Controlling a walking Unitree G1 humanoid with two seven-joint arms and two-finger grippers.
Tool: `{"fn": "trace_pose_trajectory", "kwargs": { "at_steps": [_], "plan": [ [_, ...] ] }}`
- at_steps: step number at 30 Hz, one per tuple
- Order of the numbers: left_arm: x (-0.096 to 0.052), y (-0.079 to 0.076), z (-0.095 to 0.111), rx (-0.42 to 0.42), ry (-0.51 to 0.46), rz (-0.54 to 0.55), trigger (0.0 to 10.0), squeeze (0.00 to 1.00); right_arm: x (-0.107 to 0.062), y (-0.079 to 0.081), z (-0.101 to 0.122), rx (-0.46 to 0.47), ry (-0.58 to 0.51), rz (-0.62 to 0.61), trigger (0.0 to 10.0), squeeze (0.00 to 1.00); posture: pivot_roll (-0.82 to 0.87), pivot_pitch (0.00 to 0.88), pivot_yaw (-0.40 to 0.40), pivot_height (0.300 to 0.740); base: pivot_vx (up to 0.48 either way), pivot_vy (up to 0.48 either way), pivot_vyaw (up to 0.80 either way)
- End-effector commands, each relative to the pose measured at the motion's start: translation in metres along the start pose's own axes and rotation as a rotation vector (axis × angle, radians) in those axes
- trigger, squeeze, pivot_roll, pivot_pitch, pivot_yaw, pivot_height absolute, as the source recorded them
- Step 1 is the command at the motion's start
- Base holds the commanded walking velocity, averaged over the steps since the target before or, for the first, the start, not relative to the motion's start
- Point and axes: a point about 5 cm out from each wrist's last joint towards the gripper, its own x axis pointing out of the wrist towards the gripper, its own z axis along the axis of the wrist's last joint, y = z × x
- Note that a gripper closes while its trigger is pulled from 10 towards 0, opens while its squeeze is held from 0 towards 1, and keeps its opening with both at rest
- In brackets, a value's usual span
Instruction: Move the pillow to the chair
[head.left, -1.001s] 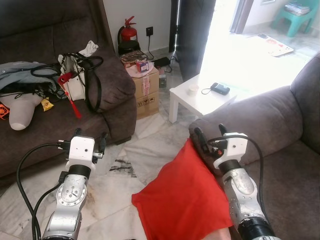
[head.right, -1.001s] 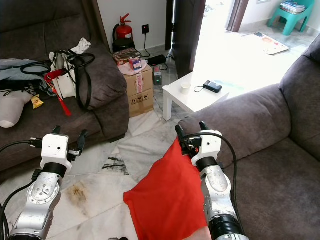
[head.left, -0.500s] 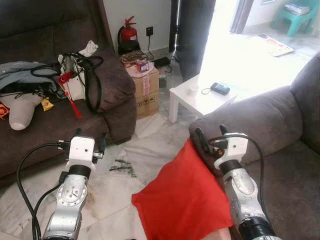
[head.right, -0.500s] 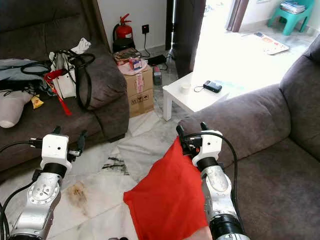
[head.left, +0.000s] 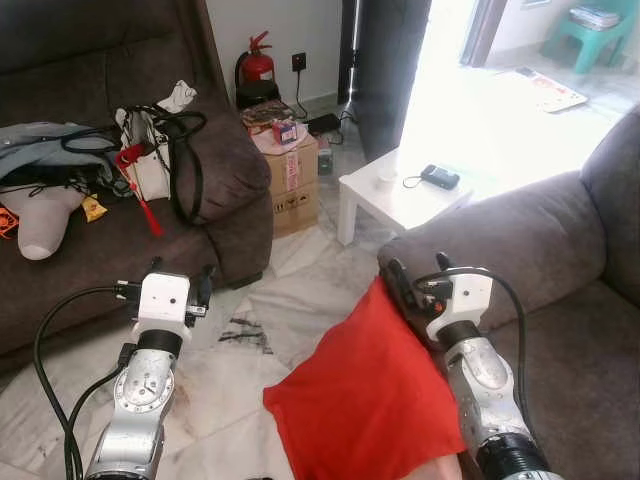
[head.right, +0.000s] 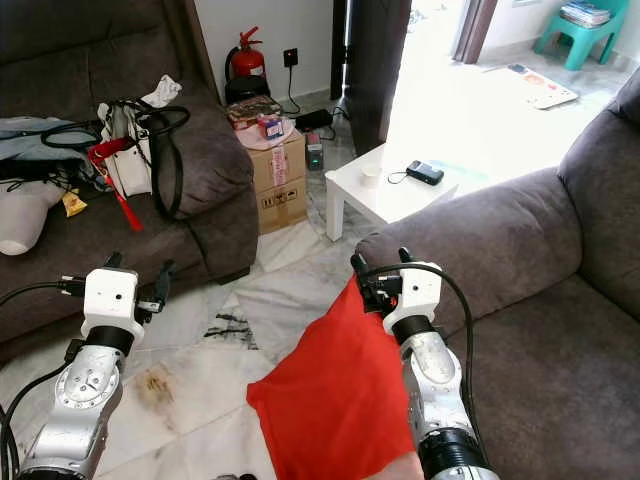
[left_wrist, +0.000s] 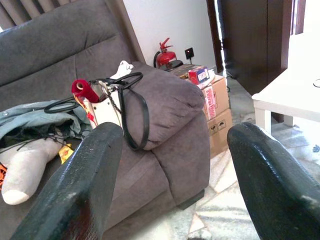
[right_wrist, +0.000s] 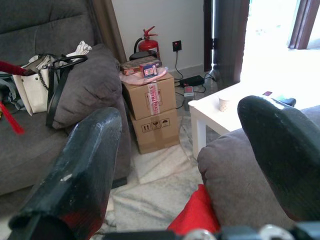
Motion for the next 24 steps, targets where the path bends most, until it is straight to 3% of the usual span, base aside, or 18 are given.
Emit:
{"fn": "trace_pose_trajectory", "kwargs": {
  "at_steps": [1, 24],
  "plan": [
    [-0.0015, 0.0000, -0.0054, -0.002, 0.028, 0.007, 10.0, 0.00, 0.0003, 0.0024, -0.0023, 0.002, 0.015, 0.011, 10.0, 0.00, 0.09, 0.114, 0.013, 0.666, 0.000, 0.000, 0.00],
    [-0.0013, -0.0009, -0.0060, -0.005, 0.031, 0.004, 10.0, 0.00, 0.0005, 0.0026, -0.0038, -0.006, 0.020, 0.013, 10.0, 0.00, 0.08, 0.111, 0.011, 0.666, 0.000, 0.000, 0.00]
  ]
}}
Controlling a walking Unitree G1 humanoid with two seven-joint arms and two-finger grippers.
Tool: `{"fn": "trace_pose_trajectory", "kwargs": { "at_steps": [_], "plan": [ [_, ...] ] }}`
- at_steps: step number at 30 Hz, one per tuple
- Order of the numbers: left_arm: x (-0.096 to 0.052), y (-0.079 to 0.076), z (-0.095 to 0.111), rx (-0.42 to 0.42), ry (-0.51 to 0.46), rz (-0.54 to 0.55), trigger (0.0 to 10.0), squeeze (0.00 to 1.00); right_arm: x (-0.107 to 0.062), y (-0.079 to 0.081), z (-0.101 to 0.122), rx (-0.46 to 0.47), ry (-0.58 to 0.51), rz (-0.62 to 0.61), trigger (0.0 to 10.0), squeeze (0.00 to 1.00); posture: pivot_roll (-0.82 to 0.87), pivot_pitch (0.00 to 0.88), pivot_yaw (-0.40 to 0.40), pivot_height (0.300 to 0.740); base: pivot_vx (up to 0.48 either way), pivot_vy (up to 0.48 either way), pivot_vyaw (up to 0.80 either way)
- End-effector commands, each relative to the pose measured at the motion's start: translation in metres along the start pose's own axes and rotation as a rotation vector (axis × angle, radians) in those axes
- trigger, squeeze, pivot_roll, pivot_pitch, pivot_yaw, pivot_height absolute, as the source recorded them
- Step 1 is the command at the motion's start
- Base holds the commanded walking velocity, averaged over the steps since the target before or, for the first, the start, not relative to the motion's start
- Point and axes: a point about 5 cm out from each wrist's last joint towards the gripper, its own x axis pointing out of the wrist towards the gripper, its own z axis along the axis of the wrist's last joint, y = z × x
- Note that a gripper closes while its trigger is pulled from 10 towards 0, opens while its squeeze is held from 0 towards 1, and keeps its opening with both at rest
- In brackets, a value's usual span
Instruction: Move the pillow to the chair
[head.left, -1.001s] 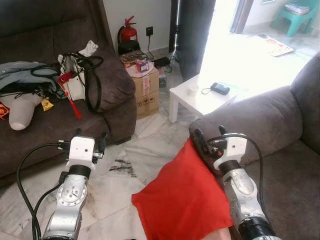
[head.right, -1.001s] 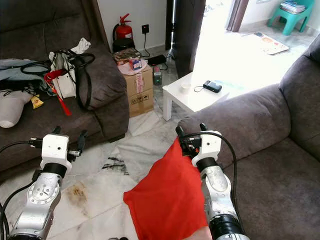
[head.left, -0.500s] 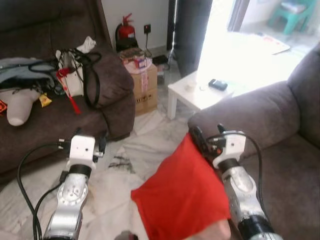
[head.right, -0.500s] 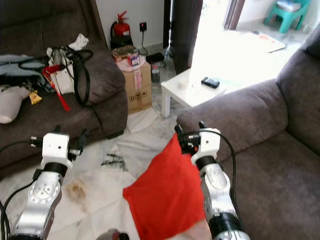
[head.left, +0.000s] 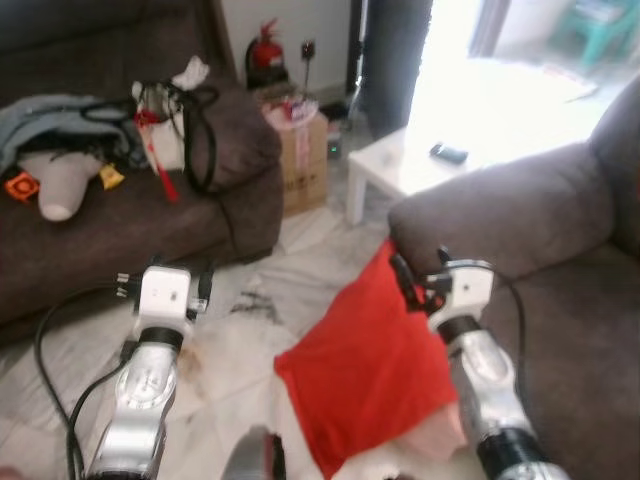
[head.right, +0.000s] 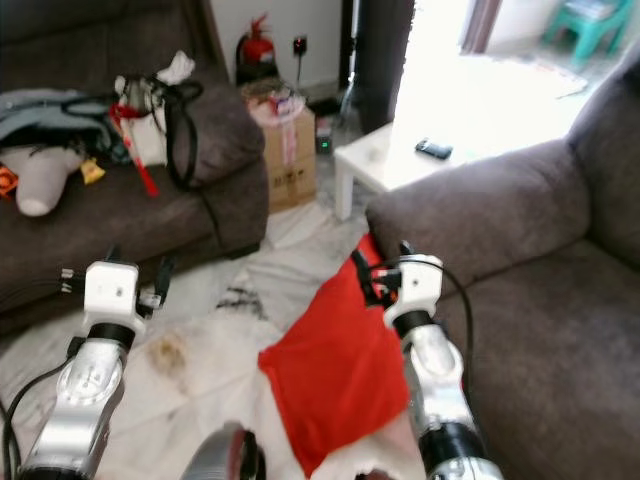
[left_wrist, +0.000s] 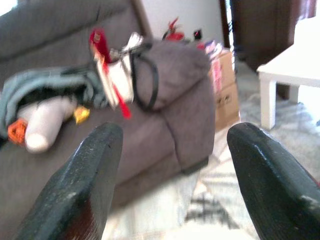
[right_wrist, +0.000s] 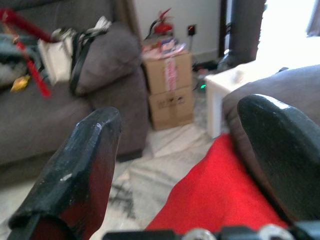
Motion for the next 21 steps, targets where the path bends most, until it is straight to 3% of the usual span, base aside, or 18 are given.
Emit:
{"fn": "trace_pose_trajectory", "kwargs": {
  "at_steps": [1, 17, 21],
  "plan": [
    [0.0015, 0.0032, 0.0018, 0.008, -0.005, 0.005, 10.0, 0.00, 0.0013, 0.0024, 0.0002, 0.001, 0.000, 0.009, 10.0, 0.00, 0.08, 0.111, 0.011, 0.666, 0.000, 0.000, 0.00],
    [0.0009, 0.0025, 0.0002, 0.007, 0.000, -0.001, 10.0, 0.00, 0.0028, 0.0038, -0.0011, 0.008, 0.011, 0.013, 10.0, 0.00, 0.09, 0.104, 0.010, 0.666, 0.000, 0.000, 0.00],
    [-0.0008, 0.0032, -0.0011, 0.007, 0.005, 0.002, 10.0, 0.00, 0.0031, 0.0045, -0.0020, 0.005, 0.022, 0.014, 10.0, 0.00, 0.09, 0.111, 0.009, 0.642, 0.000, 0.000, 0.00]
  ]
}}
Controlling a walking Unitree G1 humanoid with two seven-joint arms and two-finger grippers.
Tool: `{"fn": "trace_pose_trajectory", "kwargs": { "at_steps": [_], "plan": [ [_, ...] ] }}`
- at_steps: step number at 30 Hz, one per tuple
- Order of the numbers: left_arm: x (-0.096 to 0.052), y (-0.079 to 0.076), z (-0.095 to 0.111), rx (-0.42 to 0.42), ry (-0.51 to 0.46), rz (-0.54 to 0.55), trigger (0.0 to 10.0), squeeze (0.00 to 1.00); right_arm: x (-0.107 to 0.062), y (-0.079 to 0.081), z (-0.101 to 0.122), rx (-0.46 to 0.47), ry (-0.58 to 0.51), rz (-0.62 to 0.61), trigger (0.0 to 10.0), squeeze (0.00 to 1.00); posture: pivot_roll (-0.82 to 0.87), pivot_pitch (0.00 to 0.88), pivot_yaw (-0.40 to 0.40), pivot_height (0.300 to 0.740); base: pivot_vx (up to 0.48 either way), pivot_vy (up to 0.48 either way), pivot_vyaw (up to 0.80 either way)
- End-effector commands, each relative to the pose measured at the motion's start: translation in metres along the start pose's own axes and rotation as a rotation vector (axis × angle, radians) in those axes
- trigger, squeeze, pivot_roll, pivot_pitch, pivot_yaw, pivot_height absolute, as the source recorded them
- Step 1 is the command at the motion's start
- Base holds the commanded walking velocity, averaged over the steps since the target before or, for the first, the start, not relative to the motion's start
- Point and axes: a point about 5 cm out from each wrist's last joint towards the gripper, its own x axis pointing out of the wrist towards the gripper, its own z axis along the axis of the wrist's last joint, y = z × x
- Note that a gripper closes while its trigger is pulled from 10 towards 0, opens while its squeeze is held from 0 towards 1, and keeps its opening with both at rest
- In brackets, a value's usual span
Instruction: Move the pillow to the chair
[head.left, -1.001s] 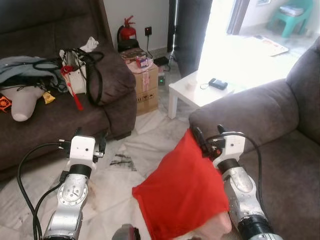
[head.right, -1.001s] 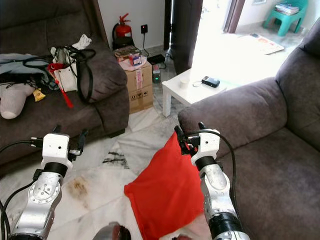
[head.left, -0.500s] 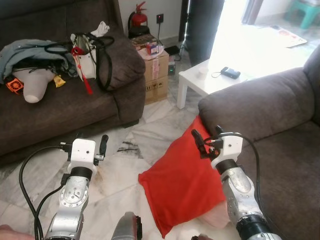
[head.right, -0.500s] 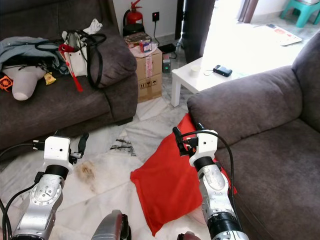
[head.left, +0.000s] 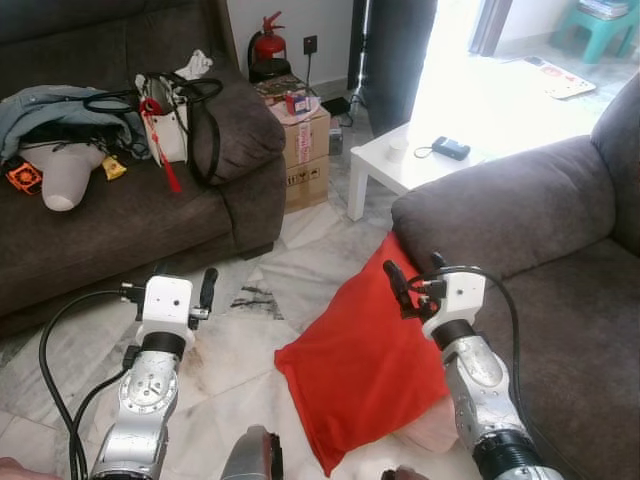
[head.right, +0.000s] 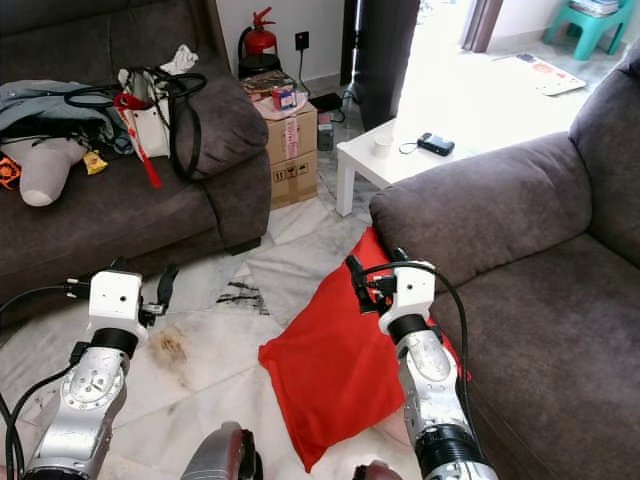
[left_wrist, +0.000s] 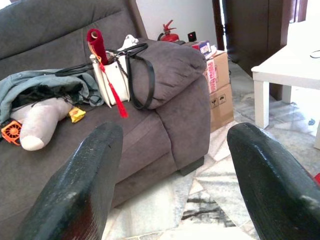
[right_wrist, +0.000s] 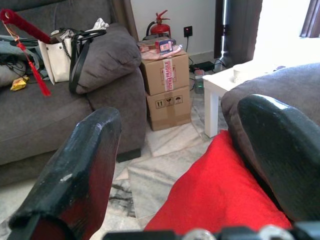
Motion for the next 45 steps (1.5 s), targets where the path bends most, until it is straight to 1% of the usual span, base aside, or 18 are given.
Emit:
{"fn": "trace_pose_trajectory", "kwargs": {
  "at_steps": [1, 4, 7, 26, 28, 29, 30, 33, 38, 45],
  "plan": [
    [-0.003, 0.002, -0.003, 0.004, 0.011, 0.002, 10.0, 0.00, 0.000, 0.001, -0.002, 0.002, 0.019, 0.004, 10.0, 0.00, 0.09, 0.111, 0.009, 0.637, 0.000, 0.000, 0.00],
    [-0.003, 0.002, -0.003, 0.003, 0.013, 0.001, 10.0, 0.00, 0.000, 0.002, -0.002, 0.001, 0.018, 0.005, 10.0, 0.00, 0.09, 0.114, 0.008, 0.628, 0.000, 0.000, 0.00],
    [-0.003, 0.001, -0.003, 0.003, 0.013, 0.000, 10.0, 0.00, 0.000, 0.002, -0.002, -0.002, 0.007, 0.008, 10.0, 0.00, 0.09, 0.114, 0.008, 0.628, 0.000, 0.000, 0.00],
    [-0.005, 0.000, -0.005, -0.005, 0.029, -0.015, 10.0, 0.00, -0.001, 0.003, -0.005, 0.000, 0.024, 0.011, 10.0, 0.00, 0.09, 0.122, 0.006, 0.628, 0.000, 0.000, 0.00],
    [-0.005, -0.001, -0.007, -0.052, 0.047, -0.013, 10.0, 0.00, 0.000, 0.003, -0.005, 0.000, 0.025, 0.012, 10.0, 0.00, 0.09, 0.121, 0.003, 0.628, 0.000, 0.000, 0.00],
    [-0.005, -0.001, -0.007, -0.052, 0.047, -0.013, 10.0, 0.00, 0.000, 0.003, -0.005, 0.000, 0.025, 0.012, 10.0, 0.00, 0.09, 0.121, 0.003, 0.628, 0.000, 0.000, 0.00],
    [-0.007, -0.001, -0.010, -0.076, 0.064, -0.007, 10.0, 0.00, 0.000, 0.003, -0.005, 0.002, 0.026, 0.012, 10.0, 0.00, 0.09, 0.122, 0.003, 0.628, 0.000, 0.000, 0.00],
    [-0.009, -0.001, -0.013, -0.104, 0.087, 0.005, 10.0, 0.00, 0.000, 0.003, -0.005, 0.003, 0.028, 0.012, 10.0, 0.00, 0.09, 0.122, 0.003, 0.628, 0.000, 0.000, 0.00],
    [-0.012, -0.001, -0.015, -0.109, 0.097, -0.004, 10.0, 0.00, 0.000, 0.005, -0.006, 0.008, 0.029, 0.018, 10.0, 0.00, 0.09, 0.125, 0.002, 0.628, 0.000, 0.000, 0.00],
    [-0.012, 0.000, -0.014, -0.113, 0.094, 0.000, 10.0, 0.00, 0.001, 0.006, -0.005, 0.011, 0.023, 0.027, 10.0, 0.00, 0.09, 0.126, 0.001, 0.628, 0.000, 0.000, 0.00]
  ]
}}
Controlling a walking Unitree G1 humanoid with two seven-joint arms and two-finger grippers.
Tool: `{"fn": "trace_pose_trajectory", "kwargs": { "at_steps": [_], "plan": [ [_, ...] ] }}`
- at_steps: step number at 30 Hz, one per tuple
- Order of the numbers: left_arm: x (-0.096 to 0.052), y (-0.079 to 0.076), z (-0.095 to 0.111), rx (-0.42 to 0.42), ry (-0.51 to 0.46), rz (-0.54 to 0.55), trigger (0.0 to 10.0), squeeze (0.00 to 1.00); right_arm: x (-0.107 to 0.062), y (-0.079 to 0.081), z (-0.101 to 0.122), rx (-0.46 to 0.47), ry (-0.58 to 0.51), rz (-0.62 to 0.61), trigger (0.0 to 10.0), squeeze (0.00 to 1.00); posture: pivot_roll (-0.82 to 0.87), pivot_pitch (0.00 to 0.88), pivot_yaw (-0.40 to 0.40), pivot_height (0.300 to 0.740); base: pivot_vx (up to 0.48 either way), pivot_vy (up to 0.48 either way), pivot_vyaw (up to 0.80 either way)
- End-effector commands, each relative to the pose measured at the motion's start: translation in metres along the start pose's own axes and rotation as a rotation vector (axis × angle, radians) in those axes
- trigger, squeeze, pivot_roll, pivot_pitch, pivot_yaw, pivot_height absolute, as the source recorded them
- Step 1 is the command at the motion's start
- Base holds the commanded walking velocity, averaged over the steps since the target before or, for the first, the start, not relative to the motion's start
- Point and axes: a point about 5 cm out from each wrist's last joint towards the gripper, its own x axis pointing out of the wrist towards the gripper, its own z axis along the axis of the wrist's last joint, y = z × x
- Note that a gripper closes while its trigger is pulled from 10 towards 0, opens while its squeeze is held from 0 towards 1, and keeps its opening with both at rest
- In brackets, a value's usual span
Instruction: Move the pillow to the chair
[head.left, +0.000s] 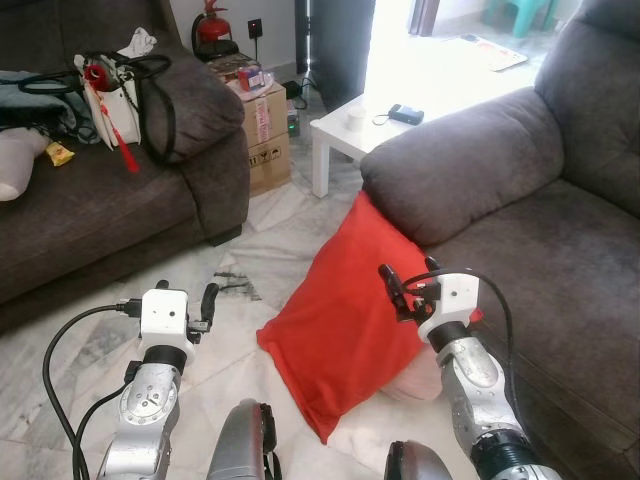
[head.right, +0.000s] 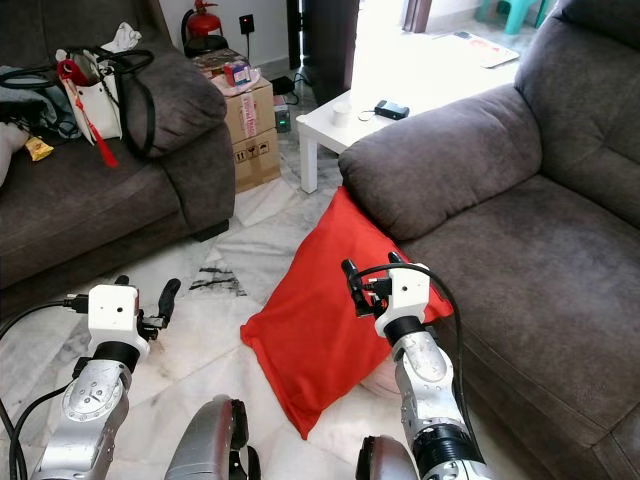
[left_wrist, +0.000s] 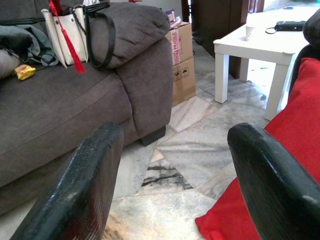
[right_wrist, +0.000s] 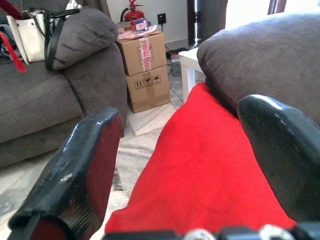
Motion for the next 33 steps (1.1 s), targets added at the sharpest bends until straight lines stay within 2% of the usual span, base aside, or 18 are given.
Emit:
{"fn": "trace_pose_trajectory", "kwargs": {
  "at_steps": [1, 7, 16, 29, 33],
  "plan": [
    [-0.0015, 0.0013, 0.0013, -0.005, 0.000, -0.002, 10.0, 0.00, 0.0009, 0.0002, 0.0007, 0.003, -0.001, 0.003, 10.0, 0.00, 0.09, 0.125, 0.001, 0.628, 0.000, 0.000, 0.00],
    [-0.0014, -0.0001, 0.0021, -0.007, -0.007, -0.002, 10.0, 0.00, 0.0011, -0.0019, -0.0010, 0.007, 0.017, -0.004, 10.0, 0.00, 0.09, 0.118, 0.001, 0.628, 0.000, 0.000, 0.00],
    [0.0007, -0.0016, 0.0032, -0.007, -0.012, 0.000, 10.0, 0.00, 0.0011, 0.0034, -0.0021, 0.003, 0.022, 0.032, 10.0, 0.00, 0.08, 0.104, 0.000, 0.628, 0.000, 0.000, -0.12],
    [0.0015, -0.0024, 0.0048, -0.001, -0.019, 0.001, 10.0, 0.00, 0.0009, 0.0059, -0.0061, 0.014, 0.052, 0.055, 10.0, 0.00, 0.08, 0.121, -0.003, 0.628, 0.037, 0.000, 0.00],
    [0.0014, -0.0021, 0.0042, 0.000, -0.016, 0.002, 10.0, 0.00, 0.0017, 0.0038, -0.0032, 0.004, 0.041, 0.056, 10.0, 0.00, 0.08, 0.125, -0.004, 0.628, 0.247, 0.000, -0.78]
  ]
}}
